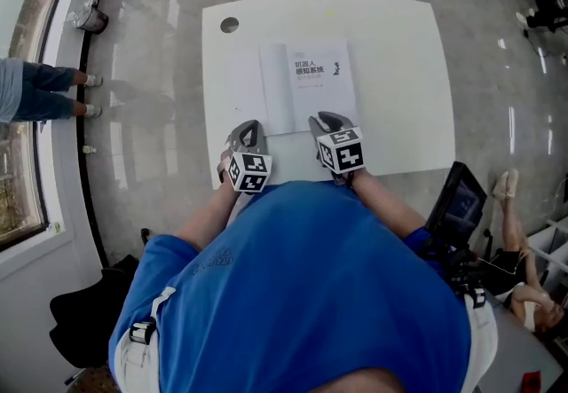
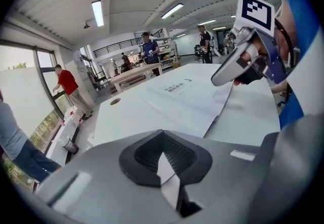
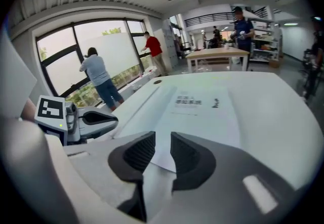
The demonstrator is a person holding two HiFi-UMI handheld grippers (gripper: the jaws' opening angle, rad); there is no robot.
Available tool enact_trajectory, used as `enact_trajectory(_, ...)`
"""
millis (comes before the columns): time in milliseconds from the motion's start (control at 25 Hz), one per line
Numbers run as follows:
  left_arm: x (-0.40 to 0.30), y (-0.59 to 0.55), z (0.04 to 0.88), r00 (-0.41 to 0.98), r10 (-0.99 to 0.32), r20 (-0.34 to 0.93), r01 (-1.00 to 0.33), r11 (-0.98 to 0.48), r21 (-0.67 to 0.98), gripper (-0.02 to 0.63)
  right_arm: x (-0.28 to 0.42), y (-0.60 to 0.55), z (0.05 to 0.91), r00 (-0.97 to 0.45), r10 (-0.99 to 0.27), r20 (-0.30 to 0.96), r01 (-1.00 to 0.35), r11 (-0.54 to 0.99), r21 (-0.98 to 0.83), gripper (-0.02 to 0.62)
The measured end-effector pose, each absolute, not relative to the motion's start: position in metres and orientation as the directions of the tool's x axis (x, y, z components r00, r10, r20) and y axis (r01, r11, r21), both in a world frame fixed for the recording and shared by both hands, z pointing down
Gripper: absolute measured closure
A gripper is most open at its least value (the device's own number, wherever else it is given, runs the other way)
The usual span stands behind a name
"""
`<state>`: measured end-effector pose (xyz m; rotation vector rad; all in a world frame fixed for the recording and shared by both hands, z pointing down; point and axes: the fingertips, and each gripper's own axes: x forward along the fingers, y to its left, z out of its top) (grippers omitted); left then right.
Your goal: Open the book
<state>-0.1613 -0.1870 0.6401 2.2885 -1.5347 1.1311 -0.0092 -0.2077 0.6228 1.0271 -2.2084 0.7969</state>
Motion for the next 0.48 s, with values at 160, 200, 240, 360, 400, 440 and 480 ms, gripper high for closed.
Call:
enact_trajectory(160,-0.151,-0.192,0.650,0.185,-0.703,0.687,-0.830,-0.485,-0.274,0.598,0.064,-0.222,0.632,-0.386,-0.563,0.731,-0.910,0.363,-0.201,0.509)
enact_trajectory(200,-0.150,-0.192,0.652,0.184,-0.699,0.691,-0.827,-0.490,-0.276,0.600,0.078,-0.223,0.635,-0.355,-0.573,0.738,-0.925,0.332,-0.186,0.509)
enact_trajectory(240,-0.149,-0.191,0.653,0.183,-0.695,0.696,-0.823,-0.495,-0.278,0.598,0.089,-0.224,0.638,-0.330,-0.578,0.746,-0.935,0.309,-0.174,0.509)
enact_trajectory(360,-0.151,-0.190,0.656,0.177,-0.685,0.707,-0.815,-0.504,-0.285,0.598,0.108,-0.227,0.645,-0.285,-0.579,0.764,-0.952,0.267,-0.152,0.509)
enact_trajectory(400,-0.151,-0.190,0.656,0.175,-0.682,0.710,-0.813,-0.507,-0.286,0.598,0.110,-0.227,0.646,-0.280,-0.578,0.767,-0.954,0.260,-0.152,0.509)
enact_trajectory(440,-0.152,-0.188,0.655,0.174,-0.680,0.713,-0.811,-0.509,-0.287,0.599,0.111,-0.227,0.647,-0.281,-0.574,0.769,-0.954,0.255,-0.158,0.509)
enact_trajectory(480,-0.152,-0.186,0.655,0.173,-0.677,0.716,-0.810,-0.511,-0.288,0.598,0.111,-0.226,0.648,-0.287,-0.568,0.771,-0.953,0.253,-0.168,0.509)
